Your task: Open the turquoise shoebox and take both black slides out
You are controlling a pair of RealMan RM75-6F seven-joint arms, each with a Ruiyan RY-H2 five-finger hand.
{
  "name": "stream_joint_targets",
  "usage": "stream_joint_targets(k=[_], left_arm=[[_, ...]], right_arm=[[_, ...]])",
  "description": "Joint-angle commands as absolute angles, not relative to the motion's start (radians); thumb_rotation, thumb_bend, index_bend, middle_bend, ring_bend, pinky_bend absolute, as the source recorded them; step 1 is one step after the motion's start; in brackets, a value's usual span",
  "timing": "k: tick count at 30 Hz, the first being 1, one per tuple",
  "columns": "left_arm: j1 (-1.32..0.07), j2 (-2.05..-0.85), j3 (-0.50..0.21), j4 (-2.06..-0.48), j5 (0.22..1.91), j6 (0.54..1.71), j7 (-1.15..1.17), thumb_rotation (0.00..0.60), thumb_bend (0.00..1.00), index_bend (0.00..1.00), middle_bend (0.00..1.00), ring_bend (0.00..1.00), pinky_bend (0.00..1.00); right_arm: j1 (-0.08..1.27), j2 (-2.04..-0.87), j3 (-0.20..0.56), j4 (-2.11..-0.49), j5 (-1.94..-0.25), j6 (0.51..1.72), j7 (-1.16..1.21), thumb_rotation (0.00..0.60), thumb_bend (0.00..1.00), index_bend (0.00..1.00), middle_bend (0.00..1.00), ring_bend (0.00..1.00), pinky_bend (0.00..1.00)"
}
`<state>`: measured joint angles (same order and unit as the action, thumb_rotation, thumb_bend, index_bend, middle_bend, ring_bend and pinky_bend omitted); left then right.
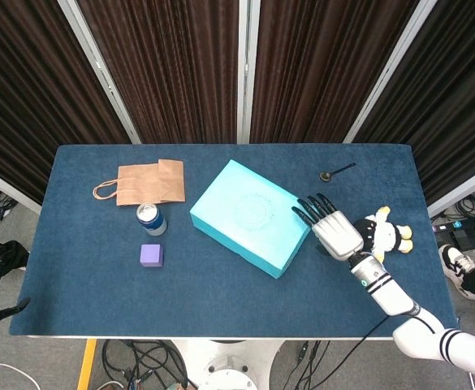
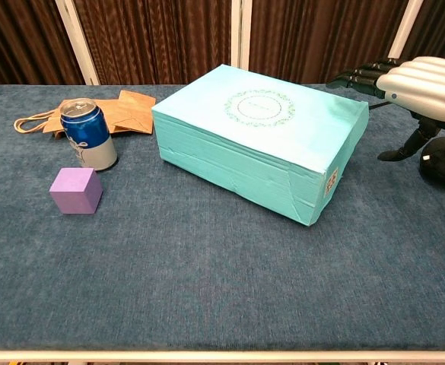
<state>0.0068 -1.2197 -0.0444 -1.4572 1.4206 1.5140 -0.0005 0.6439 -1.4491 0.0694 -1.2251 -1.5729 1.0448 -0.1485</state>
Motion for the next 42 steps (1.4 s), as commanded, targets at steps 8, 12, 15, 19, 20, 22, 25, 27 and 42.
stream_joint_targets(k=[8, 12, 15, 19, 20, 22, 25, 27, 42], left_arm=[[0.015, -1.209, -0.041, -1.469, 1.418, 1.516, -0.006, 0.6, 0.0, 0.17, 0.09, 0.01, 0.05], [0.016, -1.202, -0.041, -1.475, 1.419, 1.516, -0.013, 0.6, 0.0, 0.17, 0.09, 0.01, 0.05], [0.016, -1.199, -0.039, -1.48, 1.421, 1.513, -0.017, 0.6, 0.0, 0.17, 0.09, 0.01, 0.05], [0.015, -1.194, -0.039, -1.485, 1.423, 1.51, -0.02, 0.6, 0.0, 0.17, 0.09, 0.01, 0.05], [0.015, -1.193, -0.038, -1.485, 1.423, 1.509, -0.02, 0.6, 0.0, 0.17, 0.09, 0.01, 0.05], [0.015, -1.192, -0.038, -1.486, 1.423, 1.508, -0.017, 0.6, 0.0, 0.17, 0.09, 0.01, 0.05], [0.015, -1.191, -0.038, -1.488, 1.422, 1.506, -0.014, 0.6, 0.0, 0.17, 0.09, 0.01, 0.05], [0.014, -1.192, -0.037, -1.489, 1.423, 1.504, -0.014, 0.6, 0.0, 0.17, 0.09, 0.01, 0.05], [0.008, -1.19, -0.036, -1.496, 1.423, 1.491, -0.011, 0.6, 0.0, 0.17, 0.09, 0.01, 0.05]], right_arm=[[0.668, -1.598, 0.046, -0.994, -1.649, 1.129, -0.124, 0.6, 0.08, 0.04, 0.04, 0.0, 0.0], [0.675, -1.639, 0.039, -0.924, -1.665, 1.149, -0.095, 0.6, 0.09, 0.05, 0.04, 0.0, 0.0], [0.681, -1.667, 0.032, -0.877, -1.672, 1.155, -0.075, 0.6, 0.1, 0.06, 0.04, 0.0, 0.0], [0.686, -1.704, 0.015, -0.808, -1.707, 1.21, -0.016, 0.6, 0.19, 0.15, 0.09, 0.0, 0.0], [0.686, -1.71, 0.011, -0.792, -1.715, 1.224, 0.003, 0.6, 0.26, 0.18, 0.11, 0.0, 0.0], [0.689, -1.721, 0.001, -0.759, -1.73, 1.249, 0.04, 0.6, 0.37, 0.25, 0.15, 0.01, 0.0], [0.69, -1.727, -0.011, -0.725, -1.742, 1.268, 0.079, 0.6, 0.47, 0.32, 0.19, 0.04, 0.01], [0.69, -1.73, -0.015, -0.712, -1.743, 1.272, 0.098, 0.6, 0.51, 0.34, 0.2, 0.06, 0.02], [0.654, -1.74, 0.081, -0.794, -1.58, 1.264, 0.593, 0.6, 0.54, 0.37, 0.24, 0.12, 0.06]])
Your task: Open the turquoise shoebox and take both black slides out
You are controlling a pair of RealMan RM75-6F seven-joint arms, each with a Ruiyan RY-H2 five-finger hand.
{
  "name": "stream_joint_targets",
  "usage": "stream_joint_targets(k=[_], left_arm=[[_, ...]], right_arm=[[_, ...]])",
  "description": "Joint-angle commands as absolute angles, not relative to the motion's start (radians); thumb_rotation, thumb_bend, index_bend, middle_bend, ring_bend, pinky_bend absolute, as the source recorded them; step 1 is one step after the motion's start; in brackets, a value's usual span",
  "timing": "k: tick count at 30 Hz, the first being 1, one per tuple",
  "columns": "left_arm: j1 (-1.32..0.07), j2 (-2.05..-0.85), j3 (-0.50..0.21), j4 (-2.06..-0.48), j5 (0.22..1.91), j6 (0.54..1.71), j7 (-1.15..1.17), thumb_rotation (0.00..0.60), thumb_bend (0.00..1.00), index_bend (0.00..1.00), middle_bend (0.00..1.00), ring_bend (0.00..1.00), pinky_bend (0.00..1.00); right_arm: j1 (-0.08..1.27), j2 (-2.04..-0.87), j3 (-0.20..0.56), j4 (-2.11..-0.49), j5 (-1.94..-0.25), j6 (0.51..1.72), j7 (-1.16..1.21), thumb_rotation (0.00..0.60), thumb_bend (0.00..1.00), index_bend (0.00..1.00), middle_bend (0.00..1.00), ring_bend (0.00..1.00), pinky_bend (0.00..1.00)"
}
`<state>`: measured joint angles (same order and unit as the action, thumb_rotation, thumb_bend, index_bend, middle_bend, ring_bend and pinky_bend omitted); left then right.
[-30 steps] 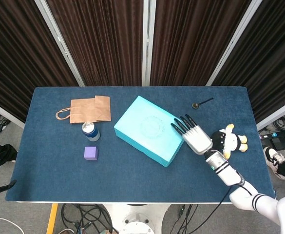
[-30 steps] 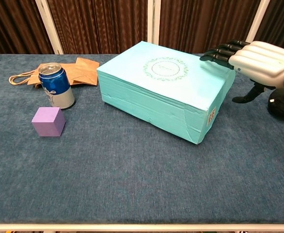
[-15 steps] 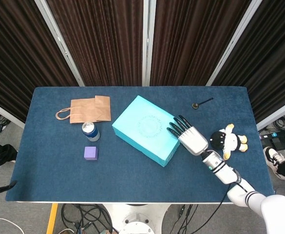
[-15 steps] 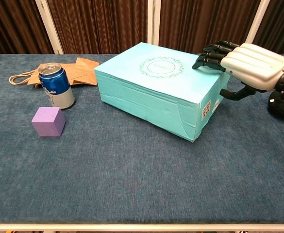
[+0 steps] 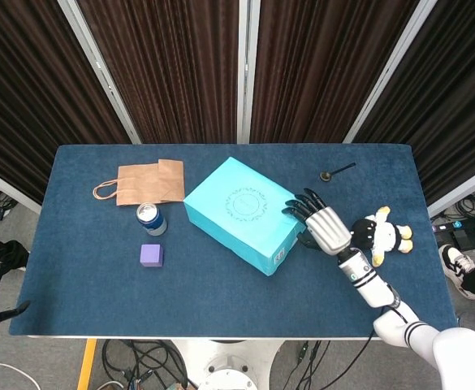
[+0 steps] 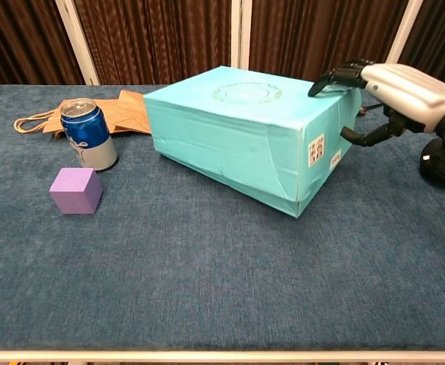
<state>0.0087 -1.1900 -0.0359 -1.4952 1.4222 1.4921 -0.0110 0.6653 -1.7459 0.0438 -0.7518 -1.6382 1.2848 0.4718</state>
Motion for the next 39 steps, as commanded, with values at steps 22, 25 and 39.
stream_joint_targets(k=[22, 25, 39], left_arm=[[0.0, -1.184, -0.034, -1.505, 1.43, 1.485, -0.007, 0.6, 0.0, 0.17, 0.09, 0.01, 0.05], [-0.001, -1.185, -0.034, -1.505, 1.431, 1.484, -0.008, 0.6, 0.0, 0.17, 0.09, 0.01, 0.05], [0.001, -1.183, -0.031, -1.507, 1.428, 1.482, -0.01, 0.6, 0.0, 0.17, 0.09, 0.01, 0.05]], right_arm=[[0.616, -1.579, 0.37, -1.238, -1.109, 0.863, 1.217, 0.6, 0.45, 0.36, 0.24, 0.11, 0.0], [0.615, -1.571, 0.413, -1.256, -1.028, 0.816, 1.21, 0.6, 0.41, 0.34, 0.24, 0.09, 0.0], [0.678, -1.435, 0.425, -1.258, -0.84, 0.568, 0.901, 0.6, 0.1, 0.0, 0.04, 0.0, 0.0]])
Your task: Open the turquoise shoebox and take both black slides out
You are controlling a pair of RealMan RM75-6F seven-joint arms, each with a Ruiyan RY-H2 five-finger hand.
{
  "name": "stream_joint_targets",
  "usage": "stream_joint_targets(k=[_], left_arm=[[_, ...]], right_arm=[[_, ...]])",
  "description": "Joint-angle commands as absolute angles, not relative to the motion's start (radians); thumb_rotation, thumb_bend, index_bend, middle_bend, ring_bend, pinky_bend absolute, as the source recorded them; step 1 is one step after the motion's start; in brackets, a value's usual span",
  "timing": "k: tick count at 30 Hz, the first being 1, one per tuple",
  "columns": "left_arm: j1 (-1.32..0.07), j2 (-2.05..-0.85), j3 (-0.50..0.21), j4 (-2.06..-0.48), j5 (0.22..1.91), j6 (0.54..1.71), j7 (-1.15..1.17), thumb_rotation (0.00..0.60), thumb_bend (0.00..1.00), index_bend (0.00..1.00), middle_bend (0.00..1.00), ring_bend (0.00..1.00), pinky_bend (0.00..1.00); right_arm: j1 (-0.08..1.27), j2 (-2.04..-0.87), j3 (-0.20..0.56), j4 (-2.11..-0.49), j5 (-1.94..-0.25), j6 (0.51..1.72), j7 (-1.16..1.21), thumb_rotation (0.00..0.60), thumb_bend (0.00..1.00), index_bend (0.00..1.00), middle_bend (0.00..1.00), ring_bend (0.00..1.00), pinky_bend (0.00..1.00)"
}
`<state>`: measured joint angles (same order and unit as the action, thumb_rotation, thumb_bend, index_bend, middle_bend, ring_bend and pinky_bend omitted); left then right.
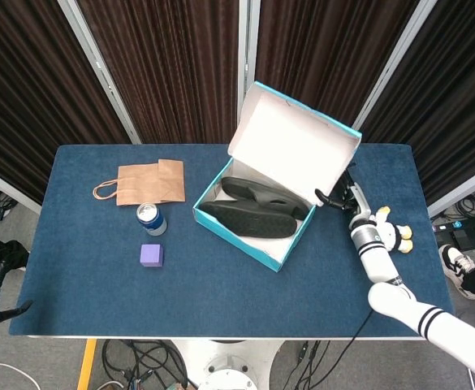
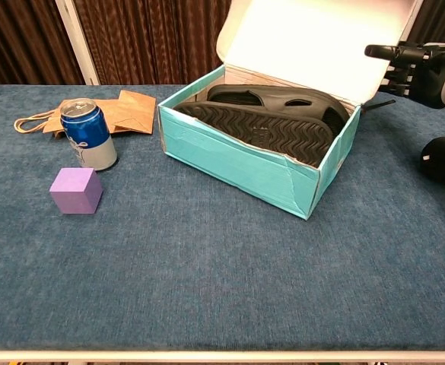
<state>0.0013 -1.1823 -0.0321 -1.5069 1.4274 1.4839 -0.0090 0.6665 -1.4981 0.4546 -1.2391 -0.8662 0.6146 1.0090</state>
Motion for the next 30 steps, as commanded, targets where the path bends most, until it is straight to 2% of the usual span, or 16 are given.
stream_joint_targets(k=[1, 7, 17, 24, 30], left_arm=[[0.0, -1.183, -0.031, -1.506, 1.428, 1.481, -0.01, 0.6, 0.0, 0.17, 0.09, 0.01, 0.05], [-0.005, -1.186, -0.034, -1.502, 1.431, 1.48, -0.013, 0.6, 0.0, 0.17, 0.09, 0.01, 0.05], [-0.01, -1.186, -0.035, -1.505, 1.44, 1.481, -0.015, 0.6, 0.0, 0.17, 0.09, 0.01, 0.05], [-0.015, -1.184, -0.036, -1.515, 1.446, 1.483, -0.009, 0.6, 0.0, 0.17, 0.09, 0.01, 0.05], [-0.007, -1.182, -0.035, -1.518, 1.44, 1.492, -0.008, 0.6, 0.0, 0.17, 0.09, 0.01, 0.05]], right_arm=[[0.673, -1.414, 0.41, -1.276, -0.844, 0.567, 0.865, 0.6, 0.1, 0.0, 0.04, 0.0, 0.0], [0.633, -1.306, 0.339, -1.379, -0.859, 0.58, 0.713, 0.6, 0.09, 0.0, 0.02, 0.0, 0.0], [0.547, -1.165, 0.281, -1.52, -0.916, 0.591, 0.622, 0.6, 0.09, 0.0, 0.02, 0.0, 0.0], [0.501, -1.128, 0.267, -1.596, -1.183, 0.737, 0.559, 0.6, 0.11, 0.0, 0.05, 0.0, 0.0], [0.562, -1.136, 0.257, -1.599, -1.353, 0.814, 0.385, 0.6, 0.13, 0.0, 0.13, 0.0, 0.0]])
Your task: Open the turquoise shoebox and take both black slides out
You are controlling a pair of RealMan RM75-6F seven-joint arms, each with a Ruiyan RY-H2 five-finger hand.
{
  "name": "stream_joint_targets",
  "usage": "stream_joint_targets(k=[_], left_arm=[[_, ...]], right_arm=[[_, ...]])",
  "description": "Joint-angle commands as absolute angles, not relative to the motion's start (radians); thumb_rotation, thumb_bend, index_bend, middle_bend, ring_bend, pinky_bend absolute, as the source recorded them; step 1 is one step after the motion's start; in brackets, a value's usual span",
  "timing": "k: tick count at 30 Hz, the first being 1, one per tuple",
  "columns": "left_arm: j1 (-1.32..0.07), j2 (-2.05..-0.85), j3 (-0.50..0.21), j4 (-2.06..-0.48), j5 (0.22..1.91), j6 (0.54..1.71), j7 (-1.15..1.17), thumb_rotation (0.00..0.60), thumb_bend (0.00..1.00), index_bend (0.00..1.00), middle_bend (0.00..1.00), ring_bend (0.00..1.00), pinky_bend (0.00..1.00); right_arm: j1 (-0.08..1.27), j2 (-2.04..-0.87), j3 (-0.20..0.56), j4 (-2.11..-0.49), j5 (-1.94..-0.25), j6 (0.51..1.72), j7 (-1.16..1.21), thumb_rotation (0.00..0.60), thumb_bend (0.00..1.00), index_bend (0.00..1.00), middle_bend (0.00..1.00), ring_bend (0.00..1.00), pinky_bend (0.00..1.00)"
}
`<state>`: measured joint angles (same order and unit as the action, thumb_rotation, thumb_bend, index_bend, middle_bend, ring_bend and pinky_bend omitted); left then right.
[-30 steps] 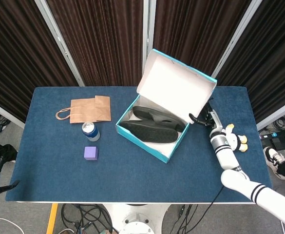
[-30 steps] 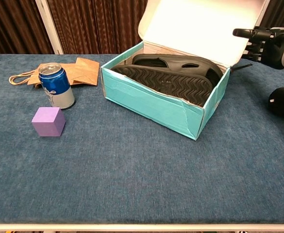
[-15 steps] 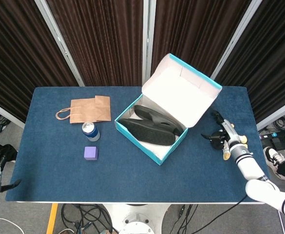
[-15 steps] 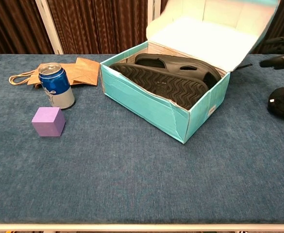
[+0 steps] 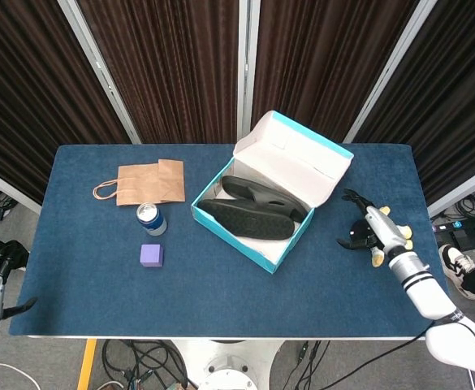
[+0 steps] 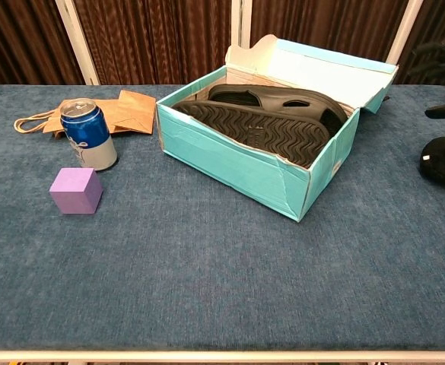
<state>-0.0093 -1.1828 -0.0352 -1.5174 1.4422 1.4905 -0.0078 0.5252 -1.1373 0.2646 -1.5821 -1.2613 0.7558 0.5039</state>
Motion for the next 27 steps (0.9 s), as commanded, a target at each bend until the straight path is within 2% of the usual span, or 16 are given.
stream_joint_targets(k=[1, 6, 11, 19, 27], left_arm=[[-0.005, -1.182, -0.034, -1.518, 1.439, 1.493, -0.008, 0.6, 0.0, 0.17, 0.09, 0.01, 0.05], [-0.001, -1.183, -0.032, -1.518, 1.438, 1.498, -0.01, 0.6, 0.0, 0.17, 0.09, 0.01, 0.05], [0.001, -1.184, -0.033, -1.514, 1.439, 1.502, -0.013, 0.6, 0.0, 0.17, 0.09, 0.01, 0.05], [0.009, -1.185, -0.031, -1.505, 1.432, 1.506, -0.021, 0.6, 0.0, 0.17, 0.09, 0.01, 0.05], [0.013, -1.188, -0.031, -1.496, 1.426, 1.504, -0.025, 0.6, 0.0, 0.17, 0.09, 0.01, 0.05]], right_arm=[[0.577, -1.139, 0.259, -1.6, -1.357, 0.809, 0.358, 0.6, 0.13, 0.01, 0.14, 0.0, 0.0], [0.68, -1.187, 0.267, -1.585, -1.33, 0.745, 0.177, 0.6, 0.13, 0.02, 0.14, 0.0, 0.0], [0.811, -1.287, 0.275, -1.527, -1.218, 0.642, 0.014, 0.6, 0.13, 0.03, 0.15, 0.0, 0.0], [0.997, -1.498, 0.251, -1.323, -1.021, 0.61, -0.283, 0.6, 0.12, 0.06, 0.16, 0.0, 0.0], [1.103, -1.64, 0.223, -1.205, -0.883, 0.623, -0.438, 0.6, 0.12, 0.07, 0.17, 0.0, 0.0]])
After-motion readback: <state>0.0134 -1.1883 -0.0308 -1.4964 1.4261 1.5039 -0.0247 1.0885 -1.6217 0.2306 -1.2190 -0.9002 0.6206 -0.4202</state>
